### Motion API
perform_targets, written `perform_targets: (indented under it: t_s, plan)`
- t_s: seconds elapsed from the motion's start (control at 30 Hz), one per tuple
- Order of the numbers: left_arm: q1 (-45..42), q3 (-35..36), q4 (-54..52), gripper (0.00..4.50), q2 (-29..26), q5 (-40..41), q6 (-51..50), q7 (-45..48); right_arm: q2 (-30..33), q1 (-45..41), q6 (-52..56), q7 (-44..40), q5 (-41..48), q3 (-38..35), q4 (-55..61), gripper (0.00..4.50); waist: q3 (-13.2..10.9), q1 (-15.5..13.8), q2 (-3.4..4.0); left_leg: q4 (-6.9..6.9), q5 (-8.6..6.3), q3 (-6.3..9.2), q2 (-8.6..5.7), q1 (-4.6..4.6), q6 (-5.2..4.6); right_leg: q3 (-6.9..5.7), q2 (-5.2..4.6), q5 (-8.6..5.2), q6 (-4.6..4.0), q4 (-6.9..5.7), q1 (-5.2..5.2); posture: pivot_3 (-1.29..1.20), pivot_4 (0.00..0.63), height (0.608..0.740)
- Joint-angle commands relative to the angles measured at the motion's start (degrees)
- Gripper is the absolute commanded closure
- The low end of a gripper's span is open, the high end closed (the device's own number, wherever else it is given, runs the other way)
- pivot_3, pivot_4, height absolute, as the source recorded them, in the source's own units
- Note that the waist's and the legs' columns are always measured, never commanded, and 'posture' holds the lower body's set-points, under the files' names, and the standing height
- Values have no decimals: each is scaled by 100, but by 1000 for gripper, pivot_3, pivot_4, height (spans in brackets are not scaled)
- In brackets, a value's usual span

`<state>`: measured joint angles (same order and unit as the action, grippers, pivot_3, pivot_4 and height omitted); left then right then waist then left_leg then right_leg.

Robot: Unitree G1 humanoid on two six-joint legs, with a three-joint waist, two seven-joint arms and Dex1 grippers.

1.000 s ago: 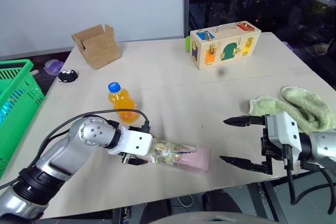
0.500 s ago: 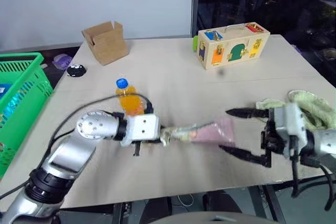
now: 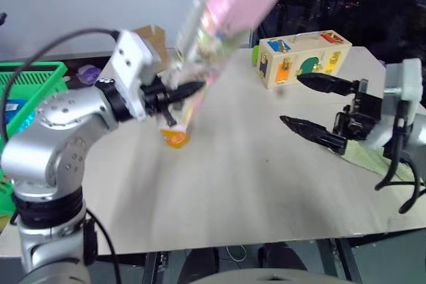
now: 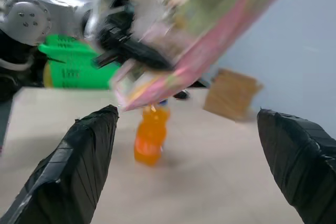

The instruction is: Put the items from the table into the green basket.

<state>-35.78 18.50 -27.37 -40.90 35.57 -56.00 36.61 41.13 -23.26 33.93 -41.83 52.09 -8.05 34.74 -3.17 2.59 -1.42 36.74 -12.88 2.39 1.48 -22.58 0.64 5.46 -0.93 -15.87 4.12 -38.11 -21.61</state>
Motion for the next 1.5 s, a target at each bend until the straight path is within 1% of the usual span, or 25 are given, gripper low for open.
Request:
perform_targets:
  t_s: [0.03, 0.1, 0.23, 0.3, 0.33, 0.37, 0.4, 0.5, 0.53, 0.63, 0.7, 0.77, 0.87, 1.0, 1.03, 1.07, 1.1, 1.13, 1.17, 1.2, 1.23, 1.43, 1.5]
  plan:
    - [-340, 762, 867, 3648, -129, -438, 325, -878, -512, -618, -258, -74, -706, 999, -308, 0, 2, -25, 3, -2, 0, 1, 0, 1, 0, 0, 0, 2, -3, -1, 0, 117, 0, 740]
    - [-257, 957, 1258, 3648, -267, -679, 687, -1005, -934, -847, -432, -252, -861, 1364, -580, 0, 4, -41, 6, -11, 0, -2, 0, 8, 0, 3, 1, 3, -5, -4, -2, 126, 0, 740]
    - [305, 1291, 2328, 3648, -858, -1462, 1867, -1051, -1650, -1394, -547, -400, -1155, 1799, -1221, 0, 3, -120, 5, -22, 1, 14, -2, -8, 3, -13, -2, 5, -10, -12, -19, 161, 0, 740]
    - [502, 1435, 2787, 3648, -1108, -1690, 2334, -1019, -1848, -1559, -601, -466, -1312, 1924, -1453, 0, 3, -206, 1, -25, 1, 19, -4, -12, 4, -19, -4, 5, -12, -11, -21, 161, 0, 740]
    - [617, 1518, 3034, 3648, -1244, -1784, 2593, -970, -1948, -1630, -583, -462, -1366, 1970, -1545, 0, 3, -228, 0, -28, 1, 28, -4, -17, 5, -29, -5, 5, -13, -9, -22, 211, 0, 740]
    - [702, 1585, 3256, 3648, -1356, -1867, 2810, -946, -2031, -1678, -591, -448, -1429, 2002, -1614, 0, 6, -277, -5, -29, 1, 34, -5, -21, 5, -37, -6, 5, -14, -6, -23, 211, 0, 740]
    - [764, 1657, 3520, 3648, -1480, -1967, 3044, -966, -2118, -1716, -634, -426, -1518, 2035, -1679, 0, 7, -381, -9, -34, 1, 39, -5, -21, 5, -45, -8, 5, -15, -1, -22, 211, 0, 740]
    - [814, 1736, 4162, 3648, -1747, -2162, 3618, -997, -2302, -1785, -701, -367, -1749, 2091, -1825, 0, 9, -567, -12, -39, 2, 54, -6, -29, 10, -68, -11, 5, -17, 4, -21, 211, 0, 740]
    - [811, 1743, 4520, 3648, -1900, -2280, 3905, -1027, -2382, -1819, -755, -355, -1863, 2142, -1858, 0, 9, -637, -12, -39, 3, 61, -6, -29, 12, -76, -11, 6, -19, 5, -20, 241, 0, 740]
    - [714, 1684, 5367, 3648, -2213, -2492, 4505, -1109, -2565, -1897, -824, -338, -2102, 2225, -1931, 0, 8, -728, -10, -40, 13, 69, -7, -28, 28, -85, -10, 12, -28, 4, -19, 241, 0, 740]
    - [416, 1541, 6222, 3648, -2389, -2562, 4924, -1105, -2615, -1951, -709, -374, -2158, 2293, -1951, 0, 9, -794, -11, -41, 20, 74, -7, -26, 39, -90, -8, 12, -29, 4, -19, 243, 0, 740]
    - [63, 1249, 7176, 3648, -2541, -2773, 5331, -1093, -2564, -1969, -656, -469, -2302, 2416, -1958, 0, 12, -845, -14, -41, 30, 87, -7, -25, 53, -102, -5, 12, -29, 2, -17, 234, 0, 740]
    - [-423, 842, 8362, 3648, -2644, -3051, 5834, -1059, -2368, -1932, -543, -577, -2488, 2542, -1934, 0, 26, -885, -36, -41, 36, 99, -7, -25, 62, -114, -3, 13, -30, -2, -14, 231, 0, 740]
    - [-923, 458, 9417, 3648, -2716, -3311, 6198, -1139, -2308, -1942, -461, -620, -2490, 2476, -1898, 0, 40, -934, -59, -40, 40, 99, -7, -27, 69, -117, -3, 15, -33, 0, -13, 208, 0, 740]
    - [-965, 390, 9579, 3331, -2721, -3337, 6228, -1059, -2304, -1951, -442, -617, -2495, 2459, -1894, 0, 43, -934, -64, -40, 40, 101, -4, -28, 69, -120, -1, 15, -33, -1, -14, 208, 0, 740]
    - [-977, 312, 9693, 2922, -2733, -3391, 6304, -1039, -2303, -1957, -425, -616, -2501, 2450, -1887, 0, 44, -932, -65, -41, 40, 102, -2, -28, 69, -122, -1, 15, -33, -1, -15, 199, 0, 740]
    - [-998, 319, 9769, 2687, -2735, -3372, 6292, -1095, -2281, -1954, -382, -633, -2479, 2436, -1845, 0, 46, -927, -68, -42, 40, 101, -2, -28, 69, -122, -1, 15, -33, -1, -15, 180, 0, 740]
    - [-1026, 337, 9805, 2310, -2744, -3343, 6296, -1166, -2251, -1949, -355, -653, -2475, 2431, -1804, 0, 47, -920, -69, -43, 40, 101, -2, -28, 69, -122, -1, 16, -34, -1, -15, 180, 0, 740]
    - [-1072, 389, 9786, 1689, -2745, -3266, 6275, -1147, -2219, -1933, -336, -658, -2480, 2420, -1762, 0, 47, -907, -70, -44, 40, 101, -2, -29, 69, -122, -2, 16, -34, -1, -15, 175, 0, 740]
    - [-1103, 437, 9750, 1618, -2746, -3191, 6252, -1081, -2190, -1913, -320, -662, -2479, 2404, -1725, 0, 48, -869, -71, -44, 40, 101, -2, -29, 69, -122, -2, 16, -34, -1, -15, 174, 0, 740]
    - [-1098, 465, 9659, 1063, -2754, -3139, 6282, -1007, -2155, -1882, -303, -665, -2478, 2387, -1688, 0, 48, -846, -71, -46, 40, 101, -2, -30, 69, -122, -2, 16, -34, -2, -15, 173, 0, 740]
    - [-1005, 641, 8948, 1063, -2750, -2800, 6372, -839, -2019, -1759, -322, -630, -2516, 2346, -1594, 0, 50, -784, -75, -46, 40, 102, 0, -30, 69, -122, -3, 16, -34, -6, -15, 179, 0, 740]
    - [-907, 692, 8178, 1063, -2545, -2499, 6116, -481, -1971, -1686, -316, -602, -2524, 2296, -1568, 0, 50, -795, -74, -46, 40, 101, 0, -30, 69, -122, -3, 16, -35, -7, -14, 186, 0, 740]
